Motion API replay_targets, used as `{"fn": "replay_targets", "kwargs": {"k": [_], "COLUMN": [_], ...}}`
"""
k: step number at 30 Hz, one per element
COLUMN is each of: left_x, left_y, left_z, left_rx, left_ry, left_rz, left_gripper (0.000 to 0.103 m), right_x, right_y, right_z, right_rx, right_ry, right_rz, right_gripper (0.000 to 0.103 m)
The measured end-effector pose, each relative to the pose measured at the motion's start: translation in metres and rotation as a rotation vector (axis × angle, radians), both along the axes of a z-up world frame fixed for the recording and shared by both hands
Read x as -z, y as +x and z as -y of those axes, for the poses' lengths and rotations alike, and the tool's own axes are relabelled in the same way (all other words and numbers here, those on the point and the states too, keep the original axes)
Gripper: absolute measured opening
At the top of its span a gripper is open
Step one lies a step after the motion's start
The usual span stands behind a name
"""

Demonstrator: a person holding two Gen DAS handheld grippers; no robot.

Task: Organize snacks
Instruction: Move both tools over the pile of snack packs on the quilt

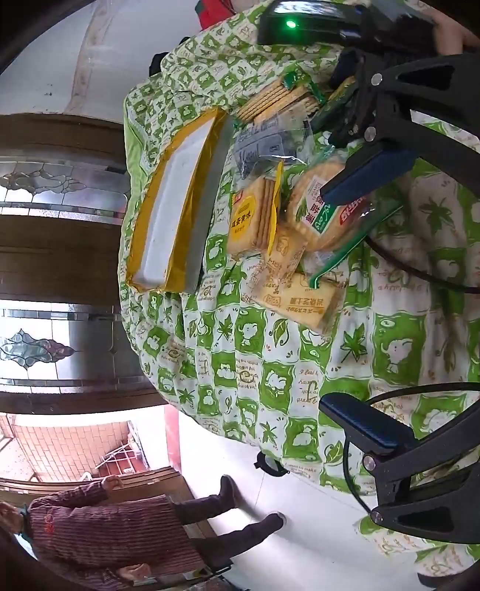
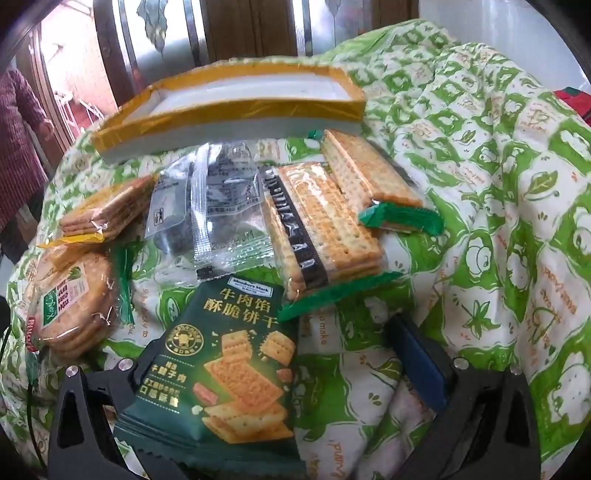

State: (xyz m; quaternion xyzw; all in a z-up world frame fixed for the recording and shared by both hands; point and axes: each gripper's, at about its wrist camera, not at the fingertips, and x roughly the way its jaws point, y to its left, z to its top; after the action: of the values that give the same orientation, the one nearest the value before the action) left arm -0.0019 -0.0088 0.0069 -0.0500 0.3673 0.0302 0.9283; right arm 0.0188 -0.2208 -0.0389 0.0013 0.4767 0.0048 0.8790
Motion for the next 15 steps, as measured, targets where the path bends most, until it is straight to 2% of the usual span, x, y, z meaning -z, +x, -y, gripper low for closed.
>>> {"fn": "replay_targets", "kwargs": {"k": [3,5,7,8,11,13,15], "left_x": [-0.004,-0.004,-0.003,-0.003,-0.001,0.001,0.005], "left_y": [-0.004,-0.006,-0.007,-0.006,-0.007,-0.008,-0.01], "left_z": [0.0,0.001,0.002,0.002,0.004,0.005,0.004], "left_rx": [-0.001,-0.003,-0.006,-0.007,-0.005,-0.004,-0.003], "left_ry": [0.009,0.009,0.01,0.01,0.028,0.035,0.033], "left_rz": [0.007,0.011,0.009,0.008,0.009,0.003,-0.005], "left_gripper": [0.102,0.102,0.102,0.102,0.102,0.102,0.102], "right_x": [-0.012,-0.029,-0.051,-0.056,-0.084,-0.094,-0.094], "right_y": [-0.004,-0.015,-0.031,-0.035,-0.055,-0.059,-0.059], "right_z": [0.005,0.008,0.007,0.009,0.012,0.017,0.02], "right_rx": [0.0,-0.006,-0.014,-0.001,-0.004,-0.011,-0.026], "right_ry": [0.079,0.14,0.125,0.117,0.097,0.079,0.056], "right_rz": [-0.043,-0.015,0.059,0.144,0.298,0.349,0.354], "right_gripper": [0.103,0.103,0.103,0.103,0.103,0.103,0.103]}}
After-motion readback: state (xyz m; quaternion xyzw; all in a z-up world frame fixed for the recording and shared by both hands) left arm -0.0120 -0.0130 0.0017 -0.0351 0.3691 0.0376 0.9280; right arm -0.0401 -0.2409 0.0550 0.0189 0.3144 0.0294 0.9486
